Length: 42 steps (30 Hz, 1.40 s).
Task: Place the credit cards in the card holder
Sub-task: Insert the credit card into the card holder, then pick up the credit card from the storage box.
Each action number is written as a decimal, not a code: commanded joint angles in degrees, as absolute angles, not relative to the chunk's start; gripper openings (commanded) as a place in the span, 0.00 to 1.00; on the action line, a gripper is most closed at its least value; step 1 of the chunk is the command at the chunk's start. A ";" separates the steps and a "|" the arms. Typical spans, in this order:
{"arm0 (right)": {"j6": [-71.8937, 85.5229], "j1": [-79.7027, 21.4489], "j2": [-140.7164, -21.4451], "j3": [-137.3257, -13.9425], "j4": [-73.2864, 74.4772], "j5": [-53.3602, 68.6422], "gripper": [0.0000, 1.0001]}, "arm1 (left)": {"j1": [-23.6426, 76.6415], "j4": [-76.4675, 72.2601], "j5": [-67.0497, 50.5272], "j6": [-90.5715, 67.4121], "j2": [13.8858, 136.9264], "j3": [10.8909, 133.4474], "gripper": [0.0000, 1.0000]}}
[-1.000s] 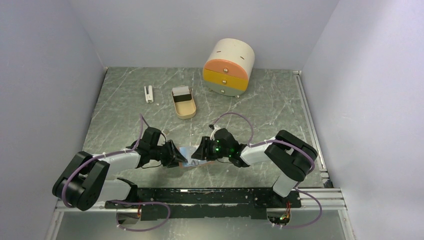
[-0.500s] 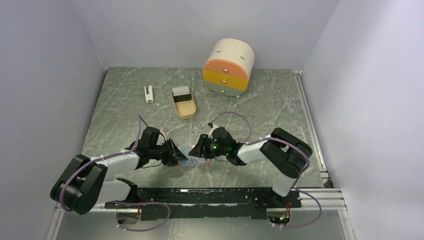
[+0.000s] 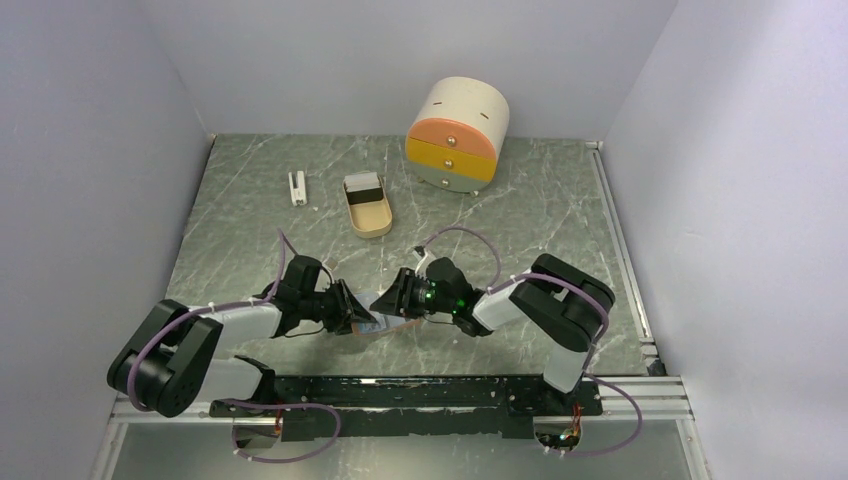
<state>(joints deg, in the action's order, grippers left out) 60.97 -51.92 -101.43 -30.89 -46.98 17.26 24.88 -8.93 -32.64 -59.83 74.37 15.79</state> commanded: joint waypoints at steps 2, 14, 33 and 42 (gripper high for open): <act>62.04 -52.29 -102.86 -30.05 -51.42 18.04 0.42 | 24.50 -10.56 -33.71 -59.02 75.10 16.38 0.36; 45.47 -51.31 -92.82 -37.45 -31.12 13.08 0.46 | 24.53 -9.18 -33.69 -58.16 74.87 16.61 0.29; -7.58 -41.44 -104.41 -73.18 -11.27 9.48 0.53 | 24.52 -6.29 -34.64 -57.06 72.08 15.53 0.25; -35.23 -41.33 -114.55 -78.40 -18.73 9.68 0.55 | 24.47 -5.73 -34.86 -57.23 69.73 14.16 0.26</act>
<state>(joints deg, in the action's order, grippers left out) -19.94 -41.47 -110.08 -73.47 -15.68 9.32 24.84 -6.81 -33.47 -57.87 71.26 15.03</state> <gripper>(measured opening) 0.547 0.256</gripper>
